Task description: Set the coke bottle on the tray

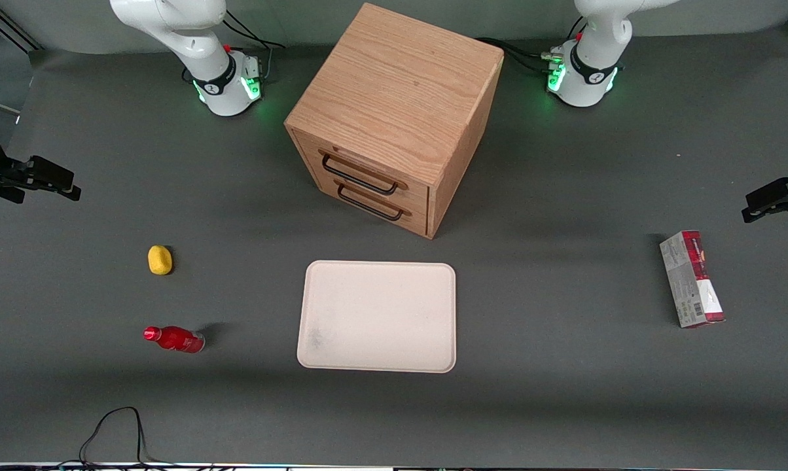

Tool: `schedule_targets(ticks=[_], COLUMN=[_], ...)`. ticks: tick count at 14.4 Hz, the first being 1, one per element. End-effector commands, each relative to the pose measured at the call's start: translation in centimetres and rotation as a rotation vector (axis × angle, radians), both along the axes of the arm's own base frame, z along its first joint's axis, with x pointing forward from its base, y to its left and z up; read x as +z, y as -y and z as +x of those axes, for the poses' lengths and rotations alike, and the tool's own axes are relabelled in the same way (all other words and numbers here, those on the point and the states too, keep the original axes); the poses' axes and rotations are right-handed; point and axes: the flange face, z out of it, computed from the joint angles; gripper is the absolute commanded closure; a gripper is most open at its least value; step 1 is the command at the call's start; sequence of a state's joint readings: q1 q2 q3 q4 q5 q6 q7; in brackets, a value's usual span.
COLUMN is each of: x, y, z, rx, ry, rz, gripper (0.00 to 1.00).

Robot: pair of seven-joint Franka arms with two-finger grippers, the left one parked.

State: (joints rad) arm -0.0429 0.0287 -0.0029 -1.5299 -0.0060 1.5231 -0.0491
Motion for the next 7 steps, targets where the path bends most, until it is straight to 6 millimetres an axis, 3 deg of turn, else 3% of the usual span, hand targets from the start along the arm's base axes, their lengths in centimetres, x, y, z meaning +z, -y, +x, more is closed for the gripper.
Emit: schedule_targets(ticks=[1, 7], x=[0.49, 0.39], y=[0.06, -0.01], z=[-0.24, -0.28], rx=[0.021, 0.030], ry=[0.003, -0.001], rz=[0.002, 0.001], gripper=[0.00, 0.00])
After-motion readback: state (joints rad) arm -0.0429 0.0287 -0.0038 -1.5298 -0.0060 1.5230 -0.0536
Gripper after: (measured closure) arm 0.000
